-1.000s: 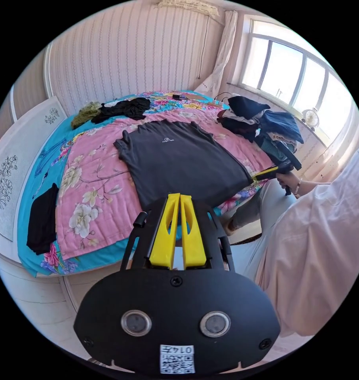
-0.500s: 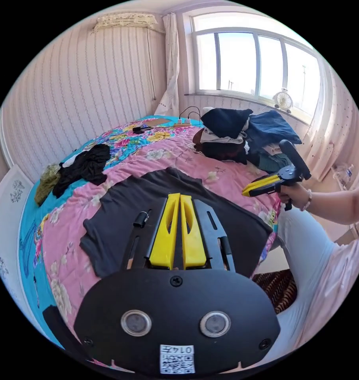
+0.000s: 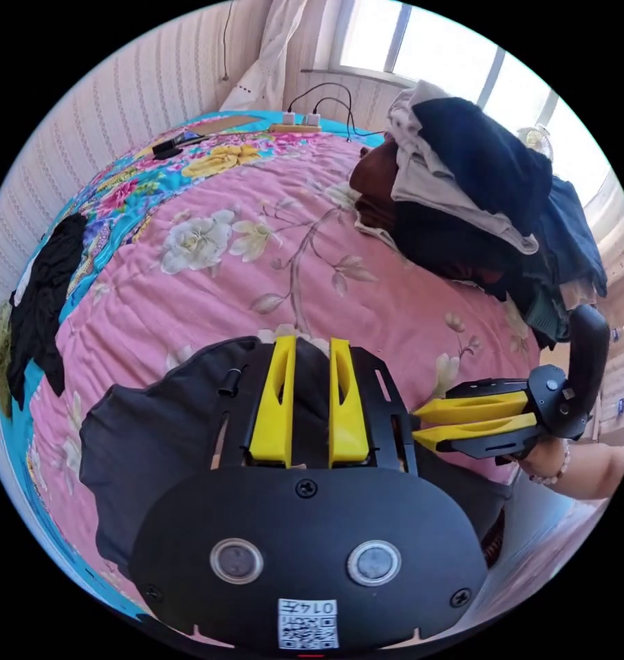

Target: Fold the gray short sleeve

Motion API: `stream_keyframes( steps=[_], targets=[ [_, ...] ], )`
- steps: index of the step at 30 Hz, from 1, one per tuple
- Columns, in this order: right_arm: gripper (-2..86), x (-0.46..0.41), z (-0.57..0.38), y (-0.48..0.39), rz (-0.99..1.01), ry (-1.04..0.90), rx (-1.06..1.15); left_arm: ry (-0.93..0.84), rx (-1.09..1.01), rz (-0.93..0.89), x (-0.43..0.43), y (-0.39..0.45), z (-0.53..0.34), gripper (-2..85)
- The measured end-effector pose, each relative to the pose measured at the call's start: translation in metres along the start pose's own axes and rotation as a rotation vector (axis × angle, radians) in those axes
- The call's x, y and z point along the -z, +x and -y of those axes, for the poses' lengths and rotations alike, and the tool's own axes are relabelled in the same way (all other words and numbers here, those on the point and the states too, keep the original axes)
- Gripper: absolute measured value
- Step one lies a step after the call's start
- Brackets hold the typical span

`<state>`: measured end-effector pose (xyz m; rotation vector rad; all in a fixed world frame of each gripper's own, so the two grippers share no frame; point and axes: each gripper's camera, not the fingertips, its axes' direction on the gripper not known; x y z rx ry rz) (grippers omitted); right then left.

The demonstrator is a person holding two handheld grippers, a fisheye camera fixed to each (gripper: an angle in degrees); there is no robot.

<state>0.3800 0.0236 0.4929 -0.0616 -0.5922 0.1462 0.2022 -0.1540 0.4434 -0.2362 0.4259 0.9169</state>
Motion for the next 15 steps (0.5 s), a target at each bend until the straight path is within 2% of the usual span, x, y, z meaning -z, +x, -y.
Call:
stream_keyframes(
  steps=[3,5,9,12,15],
  targets=[
    [1.8,0.004,-0.002,0.005,0.062,0.053,-0.032,0.001,0.008,-0.058,-0.004,-0.01,0.007,0.8],
    [1.3,0.01,-0.007,0.004,0.087,0.101,-0.043,0.049,-0.014,-0.109,0.0,-0.011,0.009,-0.3],
    [0.7,0.016,-0.018,-0.012,0.058,0.165,-0.03,0.232,-0.045,-0.195,0.007,-0.005,0.01,-0.8],
    [0.6,0.002,-0.014,-0.015,-0.03,0.111,-0.08,0.13,-0.075,-0.144,-0.023,0.002,0.011,-0.8],
    [0.6,-0.009,-0.007,-0.017,-0.042,0.082,-0.127,0.156,-0.047,-0.152,-0.022,-0.002,0.002,0.2]
  ],
)
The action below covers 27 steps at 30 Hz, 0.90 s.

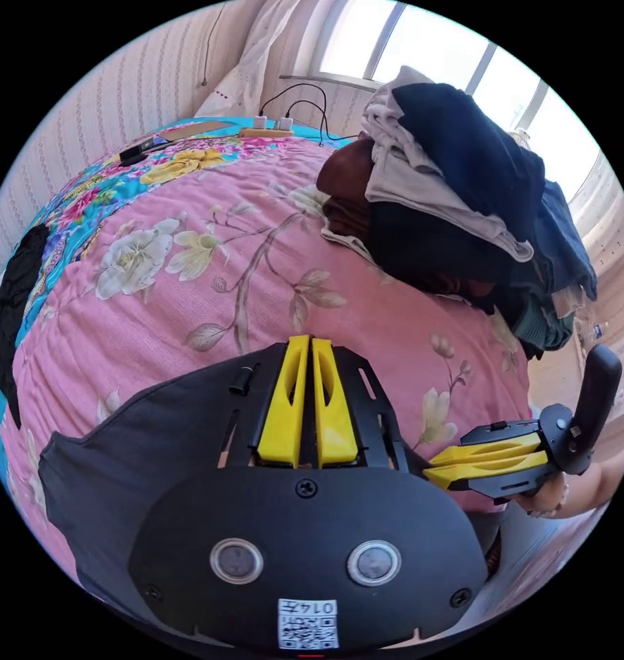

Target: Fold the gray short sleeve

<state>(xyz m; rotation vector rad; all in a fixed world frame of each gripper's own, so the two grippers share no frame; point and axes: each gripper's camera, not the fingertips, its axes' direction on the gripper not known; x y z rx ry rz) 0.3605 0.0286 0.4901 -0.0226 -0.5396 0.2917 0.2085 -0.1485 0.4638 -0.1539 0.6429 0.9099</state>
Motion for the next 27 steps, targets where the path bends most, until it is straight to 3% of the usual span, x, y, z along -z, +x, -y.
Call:
stream_keyframes(
  steps=[5,8,11,15,19,23,27],
  targets=[
    [1.1,-0.002,0.006,-0.023,-0.028,-0.01,0.032,0.183,-0.04,0.043,0.08,-0.003,-0.062,4.0],
    [1.4,0.009,0.005,-0.045,-0.152,0.004,0.08,0.298,-0.032,0.208,0.151,0.006,-0.158,4.0],
    [1.4,0.004,0.007,-0.103,-0.162,-0.006,0.282,0.386,0.179,0.32,0.211,-0.007,-0.28,1.5],
    [1.8,-0.062,0.031,-0.238,0.081,-0.17,0.656,0.294,0.717,0.581,0.257,-0.055,-0.437,-0.6],
    [3.8,-0.148,0.052,-0.38,0.116,-0.235,0.903,0.391,0.905,0.479,0.267,-0.073,-0.505,-0.2],
    [5.8,-0.222,0.07,-0.465,0.113,-0.307,0.933,0.473,0.937,0.413,0.26,-0.085,-0.521,3.9],
    [8.0,-0.291,0.077,-0.52,-0.047,-0.362,0.94,0.445,0.969,0.333,0.248,-0.109,-0.532,5.8]
  ],
)
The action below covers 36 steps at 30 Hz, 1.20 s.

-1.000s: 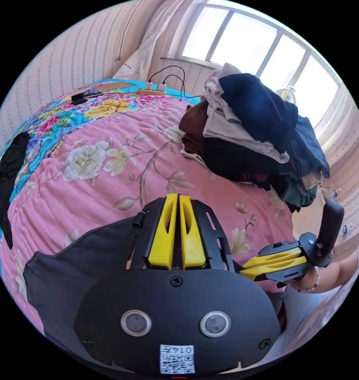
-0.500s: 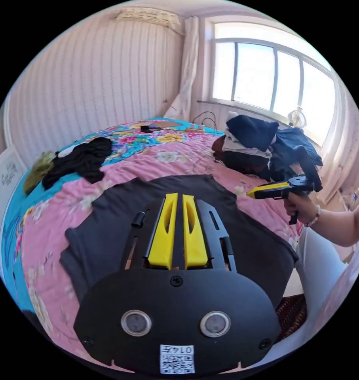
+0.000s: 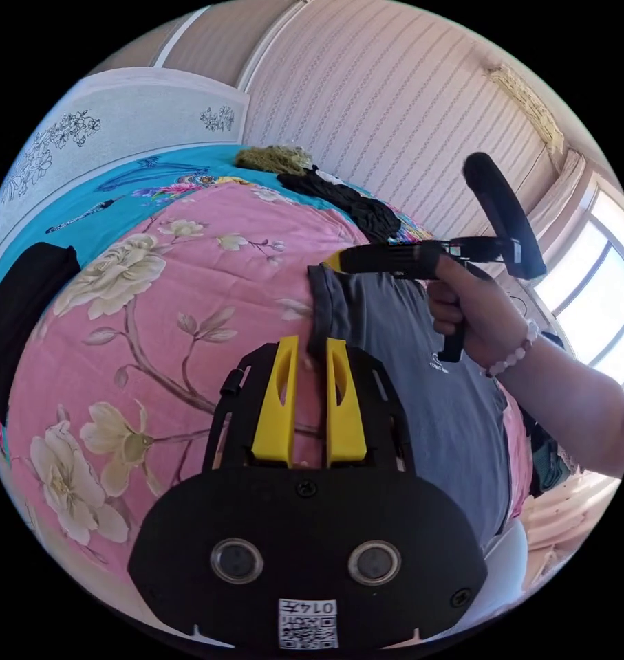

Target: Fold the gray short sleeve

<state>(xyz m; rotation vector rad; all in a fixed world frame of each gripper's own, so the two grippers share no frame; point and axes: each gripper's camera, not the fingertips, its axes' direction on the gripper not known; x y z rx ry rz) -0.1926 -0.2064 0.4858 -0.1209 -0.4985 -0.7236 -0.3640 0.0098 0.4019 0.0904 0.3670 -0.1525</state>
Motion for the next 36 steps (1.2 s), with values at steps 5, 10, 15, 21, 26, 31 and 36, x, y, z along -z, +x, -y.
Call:
stream_keyframes(
  steps=[5,10,15,21,26,31,36],
  targets=[
    [1.6,-0.035,0.034,-0.01,-0.105,-0.132,-0.021,-0.036,-0.035,-0.021,0.003,-0.015,-0.002,-0.1],
    [1.0,-0.02,0.06,-0.04,0.006,0.013,0.07,-0.019,-0.082,0.075,0.028,-0.022,-0.014,-0.9],
    [2.6,-0.049,0.062,-0.054,-0.043,-0.08,0.171,-0.062,-0.033,0.063,0.023,-0.04,-0.015,0.0],
    [9.6,0.023,0.037,-0.03,0.015,0.048,0.239,0.02,-0.099,0.083,0.067,-0.042,-0.033,3.5],
    [10.7,0.117,-0.065,0.003,0.1,0.17,0.173,-0.003,-0.139,0.11,0.118,-0.04,-0.079,3.4],
    [10.0,0.183,-0.273,0.023,-0.028,0.087,-0.156,-0.127,-0.189,0.02,0.154,-0.019,-0.138,4.6],
    [10.2,0.192,-0.426,0.003,-0.149,-0.12,-0.469,-0.249,-0.214,-0.012,0.139,0.007,-0.161,6.4]
  ],
)
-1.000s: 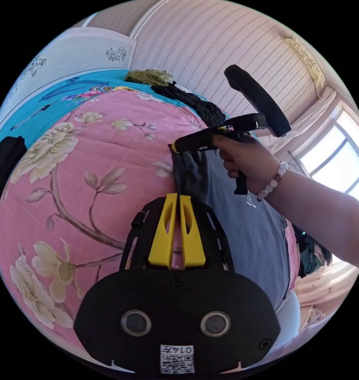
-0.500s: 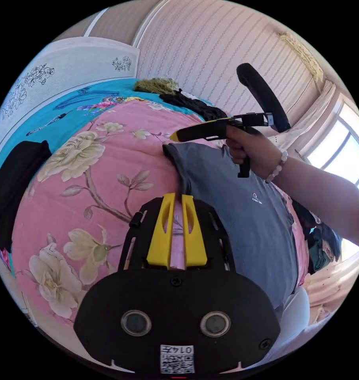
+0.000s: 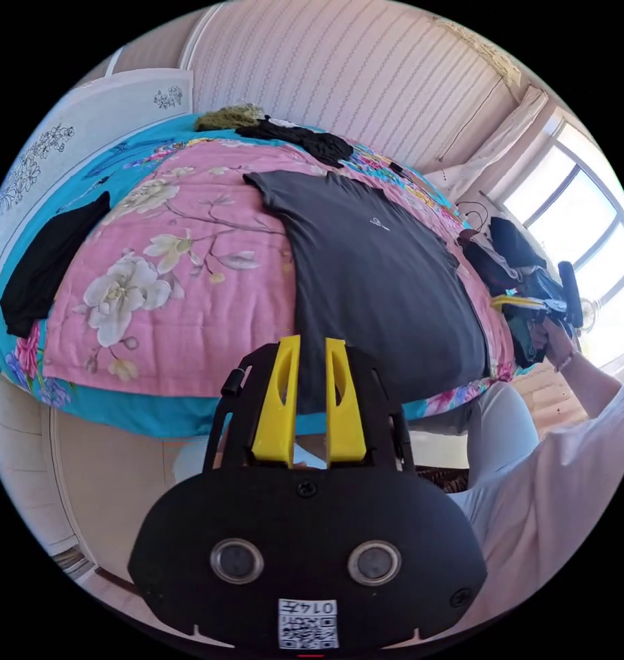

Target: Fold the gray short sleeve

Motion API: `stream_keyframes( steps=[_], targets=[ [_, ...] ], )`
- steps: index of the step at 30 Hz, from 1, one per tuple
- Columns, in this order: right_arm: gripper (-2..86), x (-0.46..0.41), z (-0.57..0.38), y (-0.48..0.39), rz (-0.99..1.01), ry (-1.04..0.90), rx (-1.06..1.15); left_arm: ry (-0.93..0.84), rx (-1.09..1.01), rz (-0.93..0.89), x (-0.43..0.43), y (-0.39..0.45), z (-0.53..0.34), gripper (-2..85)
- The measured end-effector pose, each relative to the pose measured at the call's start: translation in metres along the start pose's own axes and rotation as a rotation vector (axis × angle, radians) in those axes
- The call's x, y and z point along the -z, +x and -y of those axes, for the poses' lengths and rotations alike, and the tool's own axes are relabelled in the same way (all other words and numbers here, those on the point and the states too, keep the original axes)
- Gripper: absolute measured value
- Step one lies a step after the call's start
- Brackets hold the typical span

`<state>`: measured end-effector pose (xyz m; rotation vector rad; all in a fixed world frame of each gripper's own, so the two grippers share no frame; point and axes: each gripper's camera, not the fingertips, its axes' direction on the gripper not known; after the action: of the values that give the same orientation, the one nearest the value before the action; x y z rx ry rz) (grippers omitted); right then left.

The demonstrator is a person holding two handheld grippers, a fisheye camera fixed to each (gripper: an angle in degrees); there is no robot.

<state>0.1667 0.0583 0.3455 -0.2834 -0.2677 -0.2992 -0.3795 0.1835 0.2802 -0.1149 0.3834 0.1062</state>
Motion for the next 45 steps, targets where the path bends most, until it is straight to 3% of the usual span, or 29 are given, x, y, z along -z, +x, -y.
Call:
stream_keyframes(
  steps=[5,10,16,24,29,33,40,45],
  targets=[
    [10.5,-0.024,-0.063,0.017,0.071,-0.06,-0.121,-0.117,-0.017,0.022,-0.025,0.013,0.016,4.5],
    [2.7,-0.036,-0.083,0.034,0.071,-0.101,-0.195,-0.17,-0.052,0.059,-0.022,0.025,0.023,-0.7],
    [0.5,-0.028,-0.115,0.05,0.079,-0.11,-0.156,-0.206,-0.093,0.101,-0.017,0.033,0.022,-1.0],
    [2.0,-0.032,-0.129,0.074,0.084,-0.13,-0.185,-0.247,-0.123,0.098,-0.032,0.052,0.042,-0.8],
    [5.9,-0.02,-0.159,0.101,0.101,-0.123,-0.226,-0.213,-0.097,0.184,-0.012,0.054,0.04,-0.1],
    [6.4,0.003,-0.179,0.126,0.067,-0.021,-0.258,-0.18,-0.202,0.269,0.017,0.077,0.062,0.0],
    [6.3,0.017,-0.139,0.16,0.102,0.211,-0.253,-0.062,-0.53,-0.03,-0.014,0.178,0.188,-0.9],
    [6.4,0.013,-0.098,0.184,0.11,0.296,-0.266,-0.015,-0.732,-0.086,-0.08,0.282,0.277,-0.7]
  ],
)
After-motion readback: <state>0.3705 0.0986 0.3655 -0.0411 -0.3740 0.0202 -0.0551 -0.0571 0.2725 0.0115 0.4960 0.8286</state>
